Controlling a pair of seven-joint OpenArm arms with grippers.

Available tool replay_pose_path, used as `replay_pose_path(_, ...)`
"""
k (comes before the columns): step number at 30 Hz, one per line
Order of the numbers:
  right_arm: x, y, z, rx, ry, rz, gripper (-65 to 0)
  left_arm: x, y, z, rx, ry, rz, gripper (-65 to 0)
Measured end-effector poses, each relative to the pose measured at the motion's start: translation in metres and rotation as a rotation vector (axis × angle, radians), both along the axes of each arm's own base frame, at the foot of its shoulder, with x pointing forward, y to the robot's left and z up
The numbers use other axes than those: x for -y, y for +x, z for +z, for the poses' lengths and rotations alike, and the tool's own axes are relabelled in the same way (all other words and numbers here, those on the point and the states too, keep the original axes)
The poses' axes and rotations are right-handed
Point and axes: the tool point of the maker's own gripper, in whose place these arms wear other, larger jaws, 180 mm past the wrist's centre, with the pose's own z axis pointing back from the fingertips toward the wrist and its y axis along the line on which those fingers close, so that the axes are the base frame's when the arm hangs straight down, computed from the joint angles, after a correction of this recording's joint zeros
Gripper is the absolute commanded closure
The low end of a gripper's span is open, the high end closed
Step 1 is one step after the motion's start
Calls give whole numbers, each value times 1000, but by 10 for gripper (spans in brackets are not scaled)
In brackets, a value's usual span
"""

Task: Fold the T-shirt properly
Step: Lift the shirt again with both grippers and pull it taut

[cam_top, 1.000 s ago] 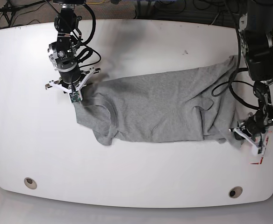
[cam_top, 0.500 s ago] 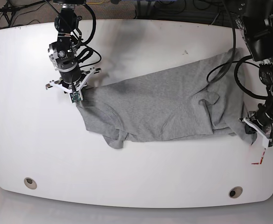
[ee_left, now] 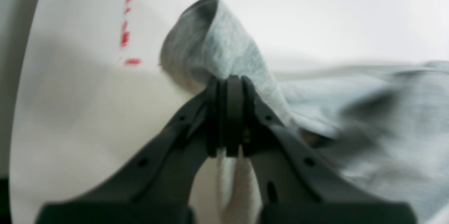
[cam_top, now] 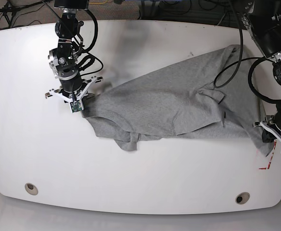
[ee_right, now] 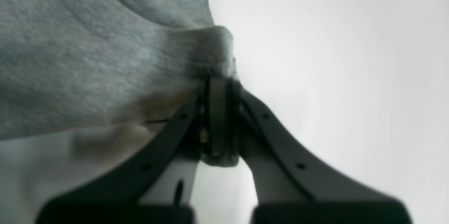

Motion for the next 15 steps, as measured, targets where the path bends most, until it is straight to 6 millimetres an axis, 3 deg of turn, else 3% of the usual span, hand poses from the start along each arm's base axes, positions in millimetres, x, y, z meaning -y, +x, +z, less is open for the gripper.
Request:
replay_pose_path(5, 5, 10, 9, 23, -12, -7, 0, -8, -1, 30, 43, 22, 21, 0)
replay_pose_path(15, 40, 54, 58, 108, -93, -45, 0, -1, 26, 91, 197, -1, 0, 0)
